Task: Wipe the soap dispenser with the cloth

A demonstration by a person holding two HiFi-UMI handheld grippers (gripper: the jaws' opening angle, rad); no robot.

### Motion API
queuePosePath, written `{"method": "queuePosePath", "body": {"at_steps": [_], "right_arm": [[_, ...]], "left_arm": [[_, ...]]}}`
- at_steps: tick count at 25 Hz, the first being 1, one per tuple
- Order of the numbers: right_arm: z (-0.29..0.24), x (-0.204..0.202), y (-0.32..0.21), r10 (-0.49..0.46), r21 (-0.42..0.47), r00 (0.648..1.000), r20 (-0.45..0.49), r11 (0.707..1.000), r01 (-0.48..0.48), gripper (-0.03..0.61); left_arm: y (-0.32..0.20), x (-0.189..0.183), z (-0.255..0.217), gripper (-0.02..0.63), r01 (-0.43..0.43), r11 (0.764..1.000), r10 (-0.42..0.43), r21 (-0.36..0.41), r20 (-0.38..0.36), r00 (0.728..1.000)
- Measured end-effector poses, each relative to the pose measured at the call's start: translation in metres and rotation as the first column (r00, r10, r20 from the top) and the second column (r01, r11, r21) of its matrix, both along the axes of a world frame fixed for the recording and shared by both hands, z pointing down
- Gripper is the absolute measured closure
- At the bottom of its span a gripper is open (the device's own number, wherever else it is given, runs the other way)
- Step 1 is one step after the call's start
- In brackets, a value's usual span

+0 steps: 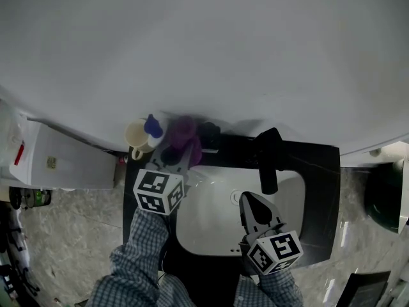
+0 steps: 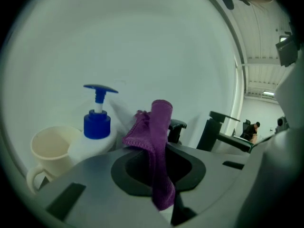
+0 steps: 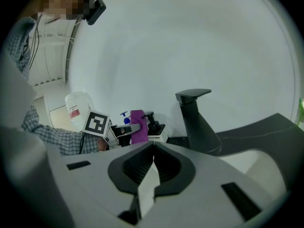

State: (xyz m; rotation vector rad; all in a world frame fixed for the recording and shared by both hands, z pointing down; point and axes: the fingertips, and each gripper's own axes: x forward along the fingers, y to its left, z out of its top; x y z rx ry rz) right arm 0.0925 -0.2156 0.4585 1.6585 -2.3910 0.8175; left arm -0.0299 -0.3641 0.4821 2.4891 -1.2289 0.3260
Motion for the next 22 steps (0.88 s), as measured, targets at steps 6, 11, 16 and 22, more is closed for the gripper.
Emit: {"method": "queuePosePath", "body": {"at_steps": [6, 11, 16, 22], "right_arm": [[0.005, 0.006, 0.005, 0.016, -0.013, 1.0, -0.001, 1.0, -0.016, 0.56], [0.005, 0.007, 0.007, 0.022, -0.015, 1.0, 0.007, 1.0, -0.022, 0.56], [0.004, 0.005, 0.007, 0.016, -0.013, 1.0, -0.002, 1.0, -0.016, 0.56], [-0.001, 0.008, 0.006, 0.024, -0.003, 1.0, 0.002, 1.0, -0.024, 0.56]], "left_arm": [[-0.002, -0.005, 0.023, 0.557, 0.014, 0.999, -0.013, -0.029, 0.04, 0.999], [0.003, -0.009, 0.044, 0.557, 0.009, 0.998, -0.003, -0.065, 0.084, 0.996], [0.011, -0.009, 0.049, 0.557, 0.01, 0.996, -0.004, -0.087, 0.06, 0.998], [0.029, -0.01, 0.028, 0.557, -0.005, 0.999, 0.009, -0.047, 0.069, 0.998]]}}
